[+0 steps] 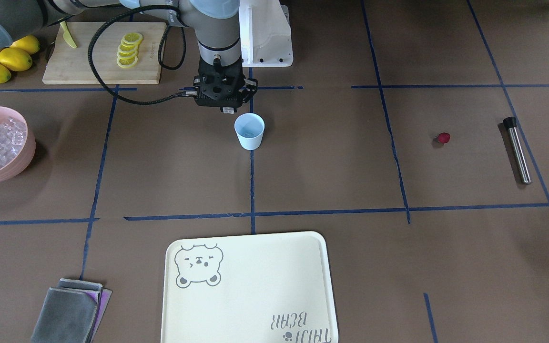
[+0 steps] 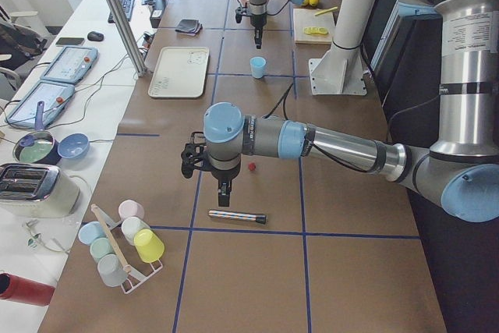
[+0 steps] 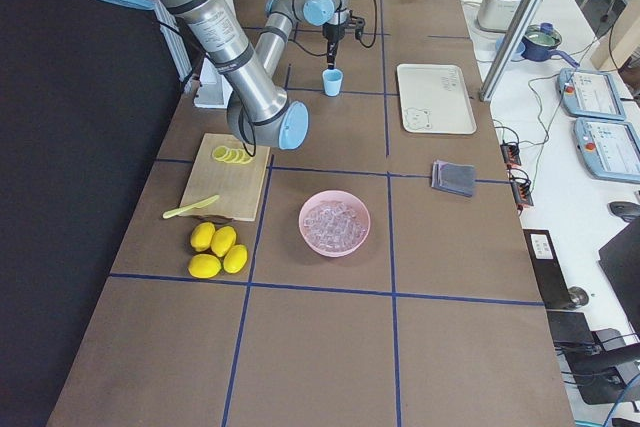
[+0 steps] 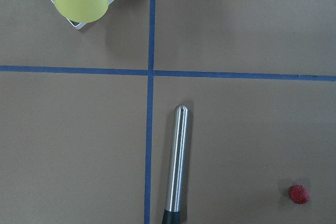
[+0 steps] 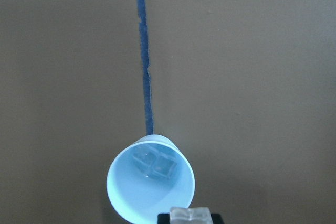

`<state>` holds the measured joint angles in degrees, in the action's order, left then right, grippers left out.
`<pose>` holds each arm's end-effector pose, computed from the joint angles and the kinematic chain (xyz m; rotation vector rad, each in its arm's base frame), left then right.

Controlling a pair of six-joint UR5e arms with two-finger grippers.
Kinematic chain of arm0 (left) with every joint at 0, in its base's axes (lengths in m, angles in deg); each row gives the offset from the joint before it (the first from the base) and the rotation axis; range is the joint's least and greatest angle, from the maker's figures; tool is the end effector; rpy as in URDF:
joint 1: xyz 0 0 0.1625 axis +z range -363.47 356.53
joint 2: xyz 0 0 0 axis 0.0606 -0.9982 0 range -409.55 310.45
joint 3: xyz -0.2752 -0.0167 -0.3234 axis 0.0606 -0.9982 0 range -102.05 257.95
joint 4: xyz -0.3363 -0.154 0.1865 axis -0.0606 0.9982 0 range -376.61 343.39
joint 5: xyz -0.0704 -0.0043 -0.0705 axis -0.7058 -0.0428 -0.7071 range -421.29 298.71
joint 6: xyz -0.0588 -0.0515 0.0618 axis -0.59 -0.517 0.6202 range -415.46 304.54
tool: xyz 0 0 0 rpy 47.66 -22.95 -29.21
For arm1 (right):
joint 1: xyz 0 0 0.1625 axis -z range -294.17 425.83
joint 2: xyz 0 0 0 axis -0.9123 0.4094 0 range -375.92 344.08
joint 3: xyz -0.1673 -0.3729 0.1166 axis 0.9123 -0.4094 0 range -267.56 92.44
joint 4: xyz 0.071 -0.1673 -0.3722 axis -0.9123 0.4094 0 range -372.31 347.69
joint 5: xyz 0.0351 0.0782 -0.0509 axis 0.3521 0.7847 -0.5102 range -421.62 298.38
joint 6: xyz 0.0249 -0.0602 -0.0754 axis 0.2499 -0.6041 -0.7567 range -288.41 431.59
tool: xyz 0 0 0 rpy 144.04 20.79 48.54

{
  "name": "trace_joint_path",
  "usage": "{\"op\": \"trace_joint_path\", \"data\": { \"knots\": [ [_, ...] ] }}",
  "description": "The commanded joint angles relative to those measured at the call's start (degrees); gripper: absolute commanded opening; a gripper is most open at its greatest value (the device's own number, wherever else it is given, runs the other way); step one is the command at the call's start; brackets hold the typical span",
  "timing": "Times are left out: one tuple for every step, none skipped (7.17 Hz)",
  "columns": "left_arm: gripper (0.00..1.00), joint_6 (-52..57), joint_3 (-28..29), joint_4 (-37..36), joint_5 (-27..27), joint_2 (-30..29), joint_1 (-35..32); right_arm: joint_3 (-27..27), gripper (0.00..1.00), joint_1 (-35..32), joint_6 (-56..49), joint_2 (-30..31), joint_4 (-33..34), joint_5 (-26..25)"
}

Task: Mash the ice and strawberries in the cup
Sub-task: 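Carry the ice cube with the right gripper over the blue cup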

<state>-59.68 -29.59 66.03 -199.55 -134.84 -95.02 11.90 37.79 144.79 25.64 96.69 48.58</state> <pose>-0.0712 -0.4513 0.5555 0.0699 0.8435 -0.0543 -0.5385 -0.3989 0.1225 -0.0570 -0.7498 0.0673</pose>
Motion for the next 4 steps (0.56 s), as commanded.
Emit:
{"op": "trace_joint_path", "data": {
  "knots": [
    [1.00, 0.0, 0.0, 0.0, 0.0, -0.1, 0.1, -5.2, 0.00, 1.6, 2.4, -1.9, -3.2, -0.8],
    [1.00, 0.0, 0.1, 0.1, 0.0, -0.1, 0.1, -6.3, 0.00, 1.9, 2.5, -2.0, -4.0, -1.4],
    [1.00, 0.0, 0.1, 0.1, 0.0, -0.1, 0.1, -6.6, 0.00, 2.1, 2.5, -2.3, -4.0, -2.2],
    [1.00, 0.0, 0.0, 0.0, 0.0, -0.1, 0.1, -6.6, 0.02, 2.1, 2.5, -2.4, -4.0, -2.2]
  ]
}}
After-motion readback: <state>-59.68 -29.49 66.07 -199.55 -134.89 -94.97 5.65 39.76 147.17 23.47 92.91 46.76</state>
